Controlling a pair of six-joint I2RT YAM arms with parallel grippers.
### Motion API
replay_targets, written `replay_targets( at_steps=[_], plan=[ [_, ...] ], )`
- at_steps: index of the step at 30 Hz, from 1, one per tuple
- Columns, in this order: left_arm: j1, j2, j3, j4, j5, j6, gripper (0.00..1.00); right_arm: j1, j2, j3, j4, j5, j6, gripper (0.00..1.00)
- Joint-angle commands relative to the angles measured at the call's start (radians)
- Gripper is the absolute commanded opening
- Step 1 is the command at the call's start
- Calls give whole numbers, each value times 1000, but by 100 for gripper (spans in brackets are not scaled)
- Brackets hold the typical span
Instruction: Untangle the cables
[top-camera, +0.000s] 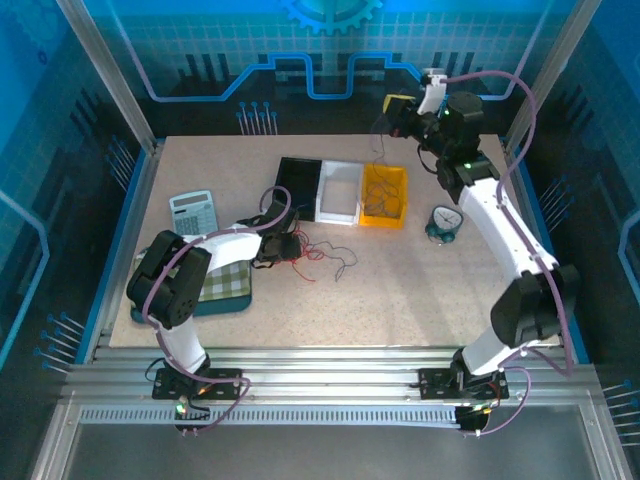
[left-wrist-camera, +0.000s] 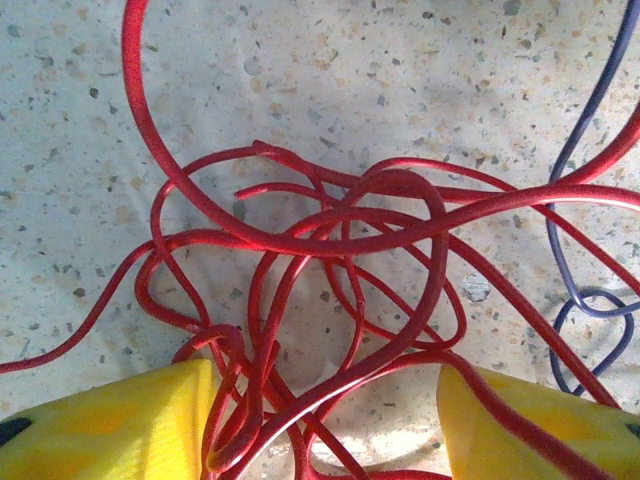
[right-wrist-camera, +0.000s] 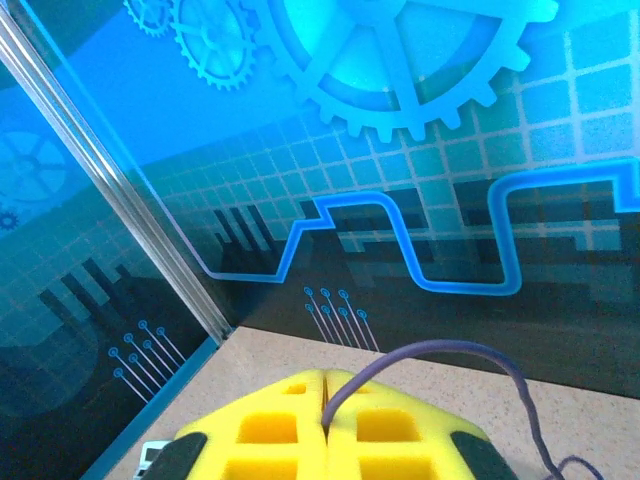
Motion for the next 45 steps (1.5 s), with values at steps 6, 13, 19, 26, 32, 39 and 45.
replay_targets(
  at_steps=[6,13,19,26,32,39,45],
  plan=[
    [-13,4,-7,-48,-10,6,61,34,224,139,23,-68,41,3],
    [-13,0,-1,-62,-28,9,61,76,357,228,-8,-117,44,3],
    [-13,-3,-1,-65,-39,10,62,139,361,255,-39,-126,-18,3],
    [-13,3,7,-67,-36,10,62,190,388,262,-48,-146,-19,3],
    [-13,1,4,-68,-36,2,62,201,407,247,-43,-138,2,3],
    [-14,-6,-3,-71,-42,0,62,148,413,186,-47,-89,34,3],
    [-14,0,3,-72,-42,1,63,111,438,165,-111,-105,25,3]
  ],
)
